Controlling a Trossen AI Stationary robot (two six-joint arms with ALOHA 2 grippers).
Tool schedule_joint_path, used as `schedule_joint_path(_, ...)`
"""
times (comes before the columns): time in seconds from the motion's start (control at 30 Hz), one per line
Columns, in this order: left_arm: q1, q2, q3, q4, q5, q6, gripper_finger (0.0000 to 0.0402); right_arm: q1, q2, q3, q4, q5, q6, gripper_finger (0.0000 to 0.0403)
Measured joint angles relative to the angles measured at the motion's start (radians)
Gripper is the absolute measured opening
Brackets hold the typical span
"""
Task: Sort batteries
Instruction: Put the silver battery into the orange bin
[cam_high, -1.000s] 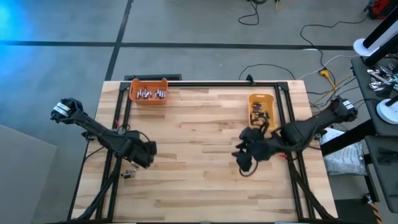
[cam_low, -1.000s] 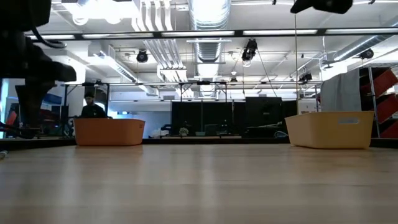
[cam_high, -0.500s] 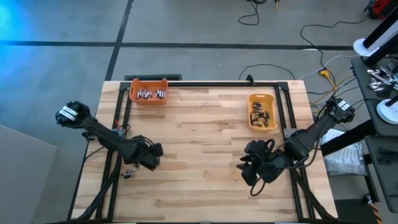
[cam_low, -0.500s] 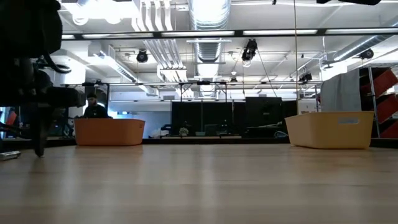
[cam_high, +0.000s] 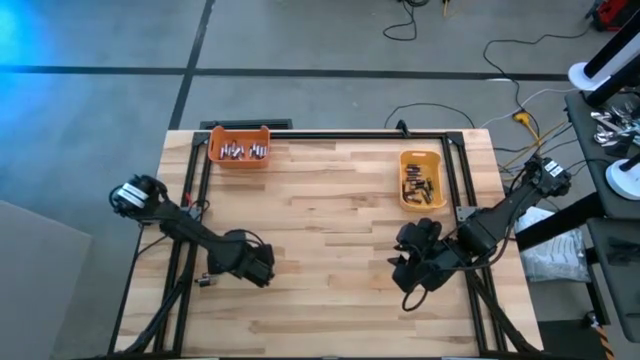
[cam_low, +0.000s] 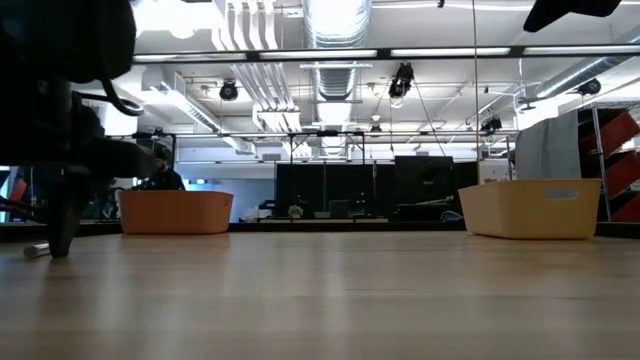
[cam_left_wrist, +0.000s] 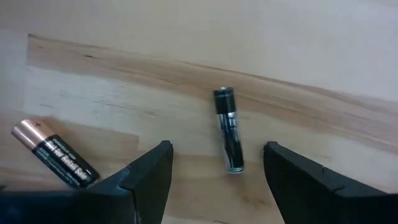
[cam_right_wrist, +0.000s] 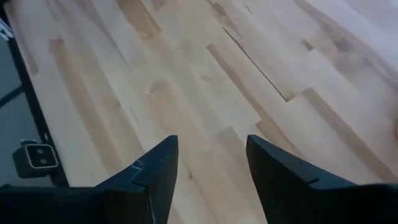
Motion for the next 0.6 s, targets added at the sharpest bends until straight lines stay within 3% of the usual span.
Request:
schedule_joint_path(0.2,0.043,0.035,0.021,-0.007,0.007,0.049,0.0205,0.0,0.0,0.0,0.004,-0.001,-0.008,0.0172)
schedule_joint_path(0.3,0.066,0.039,0.039,-0.008,0.002,0.12,0.0153,0.0,0.0,0.0,0.005,-0.001,-0.006,0.0167)
schedule_joint_path(0.5,0.075,0.061,0.036,0.017,-0.029,0.108,0.0028,0.0,-0.001,0.0,0.005,-0.011,-0.022,0.0159)
schedule_joint_path(0.6,0.075,0.065,0.035,0.016,-0.025,0.136,0.0015,0.0,-0.011,0.0,0.004,-0.066,-0.055,0.0154)
